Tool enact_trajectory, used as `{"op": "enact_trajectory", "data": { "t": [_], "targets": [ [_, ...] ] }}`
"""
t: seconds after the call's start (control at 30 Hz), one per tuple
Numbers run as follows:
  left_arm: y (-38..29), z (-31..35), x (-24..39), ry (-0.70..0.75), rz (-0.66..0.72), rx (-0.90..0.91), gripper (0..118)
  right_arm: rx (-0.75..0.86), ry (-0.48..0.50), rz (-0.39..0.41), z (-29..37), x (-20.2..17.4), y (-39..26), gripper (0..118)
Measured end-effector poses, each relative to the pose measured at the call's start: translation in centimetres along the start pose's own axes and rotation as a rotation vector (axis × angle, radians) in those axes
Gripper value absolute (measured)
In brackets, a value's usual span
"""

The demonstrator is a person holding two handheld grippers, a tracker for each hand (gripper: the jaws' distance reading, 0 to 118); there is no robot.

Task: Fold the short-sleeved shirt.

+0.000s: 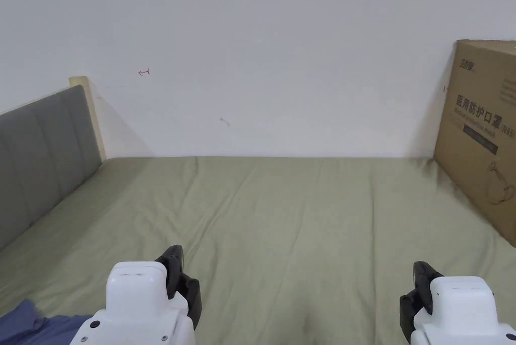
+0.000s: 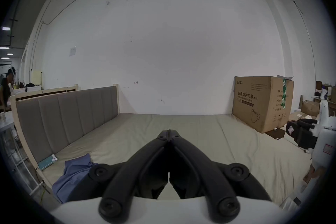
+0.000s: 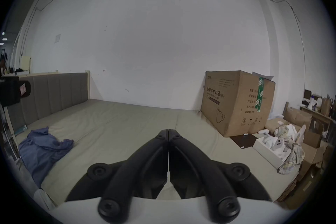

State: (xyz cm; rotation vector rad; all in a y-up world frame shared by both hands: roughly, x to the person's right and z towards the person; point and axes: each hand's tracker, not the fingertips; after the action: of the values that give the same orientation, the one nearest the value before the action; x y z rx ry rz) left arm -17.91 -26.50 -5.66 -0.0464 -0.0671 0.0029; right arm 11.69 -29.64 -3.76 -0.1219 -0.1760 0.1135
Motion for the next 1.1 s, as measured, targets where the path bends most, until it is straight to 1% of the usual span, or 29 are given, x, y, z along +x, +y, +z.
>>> {"op": "enact_trajectory", "data": {
  "t": [0.1,0.23,0.33,0.5,0.6,0.7,0.87,0.93,1.0,1.1],
  "targets": [
    [-0.1,-0.4,0.0,0.004,0.007,-0.012,0,0.0,0.013,0.016,0.0,-0.2,0.0,0],
    [0.2,-0.6,0.1,-0.005,0.025,-0.016,0,0.009,0.026,0.016,-0.2,-0.7,0.3,0],
    [0.4,-0.5,0.3,-0.009,0.006,-0.013,0,0.003,0.035,0.03,-0.3,-1.0,0.2,0],
    [0.8,-0.2,-0.6,0.0,-0.014,-0.039,0,-0.003,0.083,0.019,-0.7,-2.3,0.8,0],
    [0.7,0.8,-2.4,0.08,-0.024,-0.034,0,0.013,0.154,0.022,-1.0,-4.3,1.5,0],
    [0.9,2.2,-5.0,0.161,0.015,-0.032,0,0.029,0.247,0.039,-1.4,-7.2,2.1,0],
    [0.9,5.7,-9.3,0.334,-0.016,-0.038,0,0.026,0.434,0.031,-1.4,-12.9,2.8,0],
    [0.9,7.1,-10.6,0.397,-0.011,-0.041,0,0.039,0.495,0.057,-1.1,-15.2,3.0,0],
    [0.7,8.7,-11.8,0.448,-0.009,-0.044,0,0.05,0.559,0.066,-0.6,-17.4,3.1,0],
    [0.5,10.7,-13.2,0.542,-0.026,-0.049,0,0.038,0.665,0.051,0.1,-20.3,3.4,0]
  ]
}}
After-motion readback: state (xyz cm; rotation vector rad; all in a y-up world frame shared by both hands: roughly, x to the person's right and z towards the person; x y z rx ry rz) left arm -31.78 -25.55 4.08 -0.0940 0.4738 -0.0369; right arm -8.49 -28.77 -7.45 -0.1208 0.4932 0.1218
